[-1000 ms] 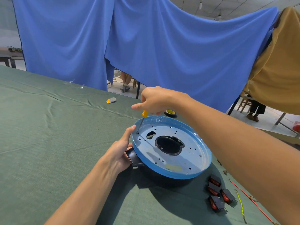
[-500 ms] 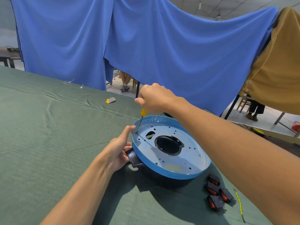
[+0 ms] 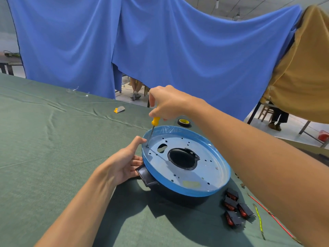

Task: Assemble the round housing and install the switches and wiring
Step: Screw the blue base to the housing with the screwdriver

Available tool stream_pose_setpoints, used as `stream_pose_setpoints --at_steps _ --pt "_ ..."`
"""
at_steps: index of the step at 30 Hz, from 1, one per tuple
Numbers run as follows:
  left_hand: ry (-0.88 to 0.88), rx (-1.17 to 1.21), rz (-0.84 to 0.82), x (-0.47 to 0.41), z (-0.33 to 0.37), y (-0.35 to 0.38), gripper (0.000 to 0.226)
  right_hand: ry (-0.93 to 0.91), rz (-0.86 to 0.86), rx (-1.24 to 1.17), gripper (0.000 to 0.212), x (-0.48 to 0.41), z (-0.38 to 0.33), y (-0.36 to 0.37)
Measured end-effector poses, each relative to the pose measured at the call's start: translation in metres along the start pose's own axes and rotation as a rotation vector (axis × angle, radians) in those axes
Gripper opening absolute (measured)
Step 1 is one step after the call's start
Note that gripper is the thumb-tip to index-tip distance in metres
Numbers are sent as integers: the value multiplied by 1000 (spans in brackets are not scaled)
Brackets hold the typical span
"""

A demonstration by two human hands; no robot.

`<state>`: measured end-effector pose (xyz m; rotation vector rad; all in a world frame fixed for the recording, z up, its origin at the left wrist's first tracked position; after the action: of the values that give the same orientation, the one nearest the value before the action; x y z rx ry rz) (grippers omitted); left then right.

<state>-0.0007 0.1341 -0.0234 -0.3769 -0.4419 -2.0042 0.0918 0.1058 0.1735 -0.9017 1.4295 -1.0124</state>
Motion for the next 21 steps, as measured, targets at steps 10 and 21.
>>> stream_pose_setpoints --at_steps 10,21 --pt "-5 -376 -139 14 0 6 81 -66 77 61 25 8 -4 2" --pt "227 -647 123 17 7 7 86 -86 71 -57 20 31 -2 8"
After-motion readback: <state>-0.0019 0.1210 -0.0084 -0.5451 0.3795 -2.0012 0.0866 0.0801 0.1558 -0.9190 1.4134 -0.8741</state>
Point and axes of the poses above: each hand's wrist, its own x-axis away from the middle knuckle, its own y-axis out of the palm, z = x × y, the point moved 6 cm from there along -x, towards the middle knuckle, and after that the axes turned 12 degrees about z, right-handed, at the moved point
